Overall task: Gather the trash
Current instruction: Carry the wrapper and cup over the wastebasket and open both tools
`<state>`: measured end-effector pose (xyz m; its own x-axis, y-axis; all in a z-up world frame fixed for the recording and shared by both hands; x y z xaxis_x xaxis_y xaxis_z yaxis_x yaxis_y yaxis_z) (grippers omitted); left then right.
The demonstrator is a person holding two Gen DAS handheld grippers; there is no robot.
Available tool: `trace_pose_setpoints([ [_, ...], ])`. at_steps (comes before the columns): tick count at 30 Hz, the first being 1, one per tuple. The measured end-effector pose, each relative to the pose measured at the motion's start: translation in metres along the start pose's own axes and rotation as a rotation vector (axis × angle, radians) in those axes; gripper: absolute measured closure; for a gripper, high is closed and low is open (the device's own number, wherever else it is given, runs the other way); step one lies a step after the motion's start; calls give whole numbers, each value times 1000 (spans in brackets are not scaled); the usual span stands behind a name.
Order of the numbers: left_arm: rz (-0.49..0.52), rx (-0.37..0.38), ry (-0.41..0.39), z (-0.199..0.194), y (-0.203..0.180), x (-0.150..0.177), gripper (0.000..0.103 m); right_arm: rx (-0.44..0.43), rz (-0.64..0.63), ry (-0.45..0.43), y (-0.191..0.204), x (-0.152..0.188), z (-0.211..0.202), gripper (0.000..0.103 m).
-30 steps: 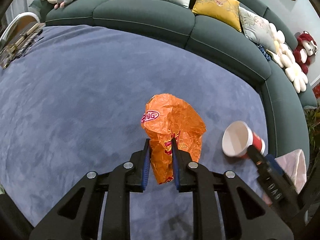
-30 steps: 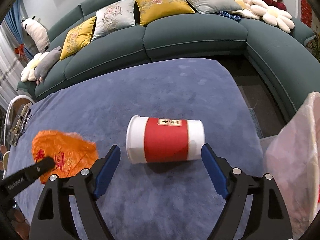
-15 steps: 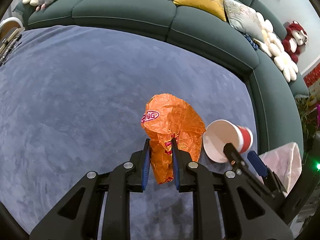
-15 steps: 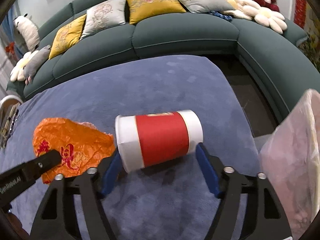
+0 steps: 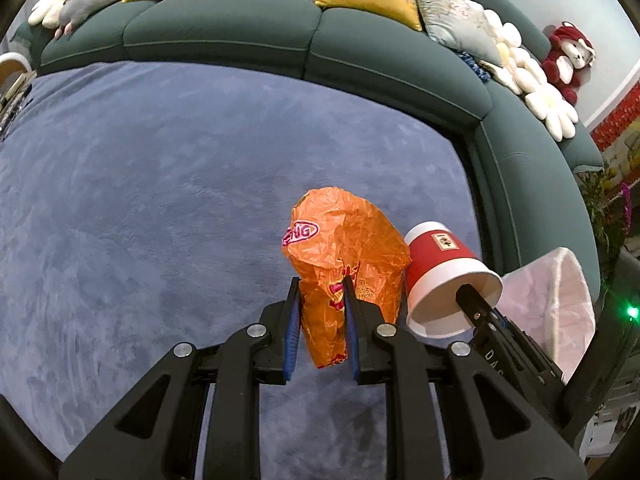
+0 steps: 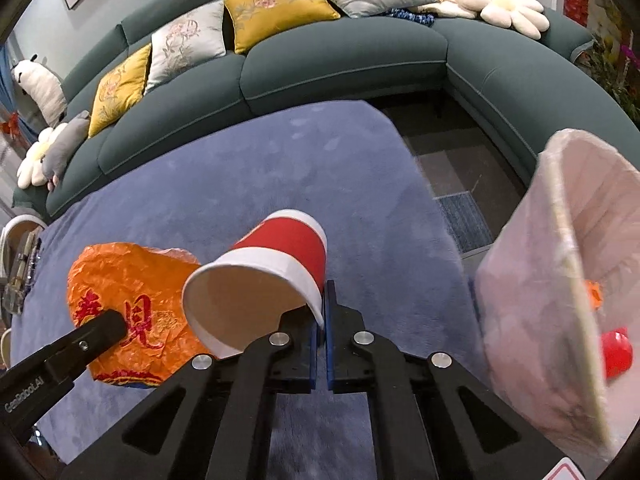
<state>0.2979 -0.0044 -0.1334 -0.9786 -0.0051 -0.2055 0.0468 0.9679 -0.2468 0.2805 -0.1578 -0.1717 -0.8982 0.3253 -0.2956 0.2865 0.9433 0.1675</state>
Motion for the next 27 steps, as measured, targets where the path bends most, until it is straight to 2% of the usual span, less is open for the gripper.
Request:
trace_pose_setpoints([
  [12, 103, 22, -71, -42, -68, 17, 84, -11, 46, -123, -44, 5, -80, 100],
  [27, 338, 73, -114, -66, -211, 65, 84, 43, 210, -251, -169, 28, -164, 100],
])
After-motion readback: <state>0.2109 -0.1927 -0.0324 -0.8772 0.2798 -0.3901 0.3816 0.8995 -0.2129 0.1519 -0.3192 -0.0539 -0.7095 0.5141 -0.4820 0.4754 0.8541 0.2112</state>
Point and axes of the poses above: each gripper's, at about its wrist camera, not at the fingertips, and z roughly the way its jaws point, y to its left, x to its underside, the point moved 10 cm from there along z, roughly the way its jaws point, and after that the axes turned 14 degrees about y, right-handed, at the moved point
